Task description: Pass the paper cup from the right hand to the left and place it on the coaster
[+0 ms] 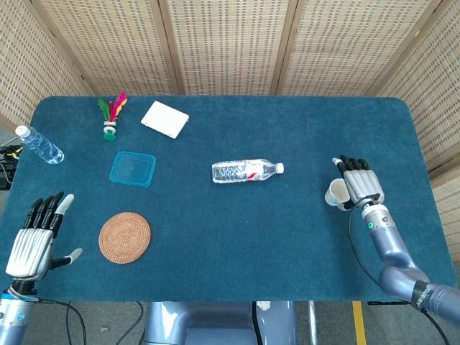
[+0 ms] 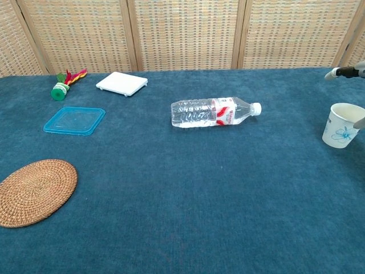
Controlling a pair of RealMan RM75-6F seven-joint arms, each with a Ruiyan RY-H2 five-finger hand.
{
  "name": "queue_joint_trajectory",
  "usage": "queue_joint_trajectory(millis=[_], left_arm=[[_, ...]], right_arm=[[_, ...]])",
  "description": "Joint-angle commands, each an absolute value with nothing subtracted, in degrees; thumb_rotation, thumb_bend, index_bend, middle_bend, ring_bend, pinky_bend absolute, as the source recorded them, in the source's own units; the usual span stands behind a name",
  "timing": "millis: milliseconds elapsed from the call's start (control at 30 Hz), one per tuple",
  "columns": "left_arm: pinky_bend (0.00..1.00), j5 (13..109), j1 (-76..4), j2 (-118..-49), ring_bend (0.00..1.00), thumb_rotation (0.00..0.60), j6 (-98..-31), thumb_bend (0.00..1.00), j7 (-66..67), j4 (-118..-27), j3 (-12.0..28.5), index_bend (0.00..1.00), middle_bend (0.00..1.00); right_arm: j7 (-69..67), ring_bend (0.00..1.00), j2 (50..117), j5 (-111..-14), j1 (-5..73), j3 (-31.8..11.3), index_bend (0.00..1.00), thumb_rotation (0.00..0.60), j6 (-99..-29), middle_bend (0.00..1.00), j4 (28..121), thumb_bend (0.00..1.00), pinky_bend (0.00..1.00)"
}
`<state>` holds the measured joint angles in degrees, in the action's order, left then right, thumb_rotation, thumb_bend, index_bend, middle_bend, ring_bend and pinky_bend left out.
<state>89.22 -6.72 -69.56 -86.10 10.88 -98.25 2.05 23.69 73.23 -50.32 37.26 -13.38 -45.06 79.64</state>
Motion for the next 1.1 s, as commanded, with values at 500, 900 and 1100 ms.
queue_joint_trajectory(millis=[500, 900, 1100], left_arm=[[0.00, 88.99, -6.86, -69.72, 0.00, 0.600, -85.82, 0.05, 10.79, -98.09, 2.04, 0.00, 0.00], [0.00, 88.96, -6.97, -69.74, 0.00, 0.600, -85.55, 0.05, 10.92, -98.15, 1.91, 0.00, 0.00], [0.00, 89.05, -6.92, -69.63, 0.00, 0.600, -85.71, 0.05, 10.63, -98.22, 1.88, 0.00, 0.00]], right_arm=[[24.33, 0.00, 76.51, -46.02, 40.08, -11.06, 0.15, 0.600, -43.36, 0.00, 74.39, 0.08, 0.00], [23.08, 0.00, 79.41, -46.59, 40.33, -9.95, 0.37, 0.600, -44.89, 0.09, 69.98, 0.08, 0.00], [22.56, 0.00, 79.48, -47.06, 40.33, -9.72, 0.42, 0.600, -45.29, 0.14, 70.05, 0.08, 0.00]])
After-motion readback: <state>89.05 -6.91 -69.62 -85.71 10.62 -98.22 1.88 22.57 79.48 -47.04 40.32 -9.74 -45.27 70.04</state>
